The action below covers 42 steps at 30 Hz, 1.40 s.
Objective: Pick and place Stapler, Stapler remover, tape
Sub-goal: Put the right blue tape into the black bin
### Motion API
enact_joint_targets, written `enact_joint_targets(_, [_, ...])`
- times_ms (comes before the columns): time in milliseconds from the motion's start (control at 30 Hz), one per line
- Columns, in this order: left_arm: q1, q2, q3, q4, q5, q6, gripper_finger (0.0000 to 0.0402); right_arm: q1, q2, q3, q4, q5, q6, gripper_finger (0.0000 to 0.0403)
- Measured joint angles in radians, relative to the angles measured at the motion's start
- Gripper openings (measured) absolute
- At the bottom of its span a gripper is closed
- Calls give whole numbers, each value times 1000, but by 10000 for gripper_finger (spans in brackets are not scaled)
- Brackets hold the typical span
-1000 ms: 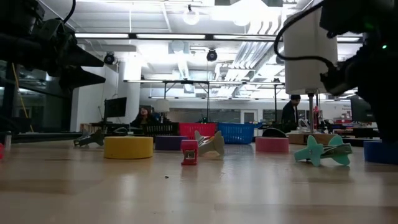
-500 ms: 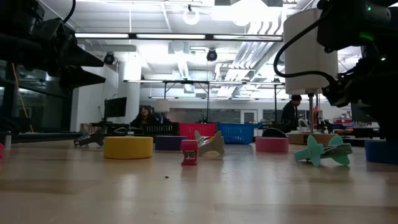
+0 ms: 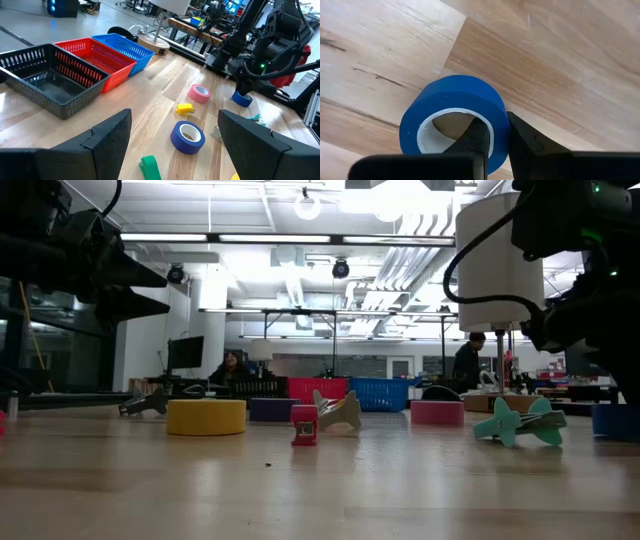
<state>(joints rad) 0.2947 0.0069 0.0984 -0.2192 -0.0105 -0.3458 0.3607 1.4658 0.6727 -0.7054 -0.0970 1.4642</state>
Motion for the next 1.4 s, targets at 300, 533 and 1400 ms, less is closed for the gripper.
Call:
enact_joint_targets(300, [0, 0, 0, 0, 0, 0, 292, -27, -2, 74, 104, 138, -17, 33])
enact_joint_targets(533, [0, 0, 0, 0, 1, 0, 292, -101, -2, 209, 215, 349, -218, 33])
enact_joint_targets(1400, [0, 29, -4, 436, 192, -423, 292, -414, 7, 413, 745, 283, -876, 33])
